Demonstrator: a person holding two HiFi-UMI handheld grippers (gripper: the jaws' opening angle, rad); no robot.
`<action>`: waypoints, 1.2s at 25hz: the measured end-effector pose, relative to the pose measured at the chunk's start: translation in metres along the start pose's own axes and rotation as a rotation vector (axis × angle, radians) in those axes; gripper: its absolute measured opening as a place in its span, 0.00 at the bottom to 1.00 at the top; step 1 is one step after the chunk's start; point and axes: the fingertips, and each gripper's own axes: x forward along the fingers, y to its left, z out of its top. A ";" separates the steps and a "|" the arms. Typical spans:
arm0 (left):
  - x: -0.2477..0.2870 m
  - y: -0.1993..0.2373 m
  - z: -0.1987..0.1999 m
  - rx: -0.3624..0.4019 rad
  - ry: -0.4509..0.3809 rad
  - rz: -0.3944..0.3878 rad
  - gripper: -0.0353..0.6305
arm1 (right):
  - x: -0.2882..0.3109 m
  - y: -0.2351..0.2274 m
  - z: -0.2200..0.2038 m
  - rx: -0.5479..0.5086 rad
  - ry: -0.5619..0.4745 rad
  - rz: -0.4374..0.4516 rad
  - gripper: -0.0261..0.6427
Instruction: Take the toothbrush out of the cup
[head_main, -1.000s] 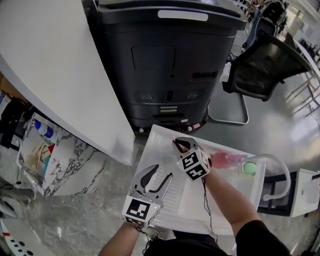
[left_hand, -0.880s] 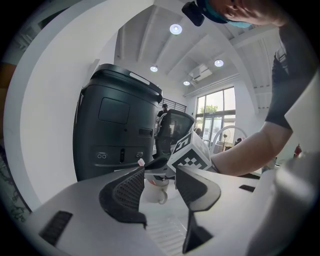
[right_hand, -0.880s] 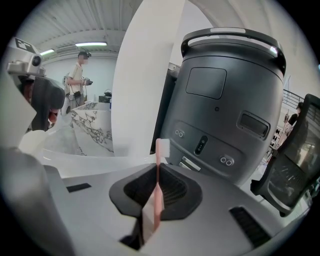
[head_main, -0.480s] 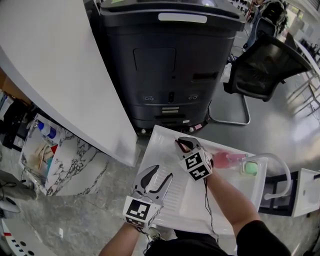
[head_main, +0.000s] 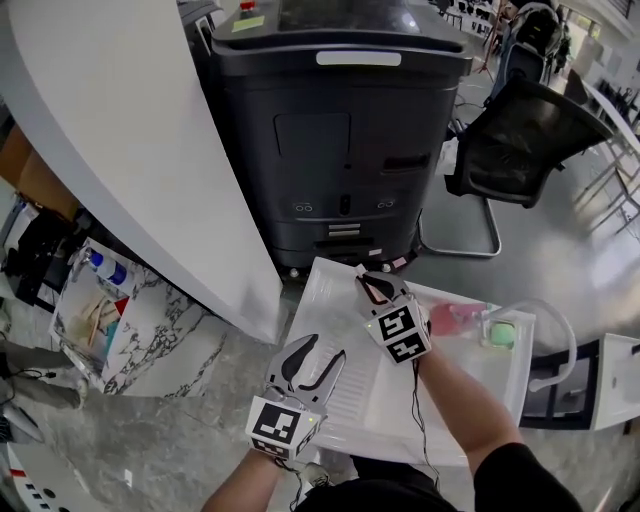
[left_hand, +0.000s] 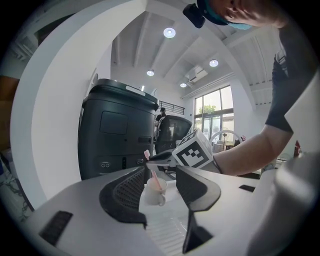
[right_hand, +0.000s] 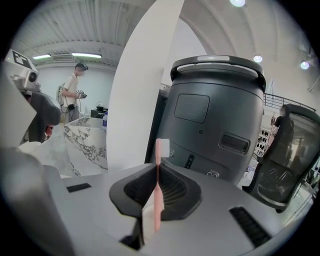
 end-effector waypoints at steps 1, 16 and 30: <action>-0.004 -0.001 0.003 0.006 -0.005 0.001 0.36 | -0.005 0.000 0.005 0.000 -0.011 -0.007 0.08; -0.101 -0.050 0.037 0.067 -0.087 0.013 0.36 | -0.120 0.043 0.077 0.017 -0.181 -0.087 0.08; -0.235 -0.114 0.015 0.084 -0.116 -0.004 0.36 | -0.267 0.140 0.078 0.065 -0.249 -0.173 0.08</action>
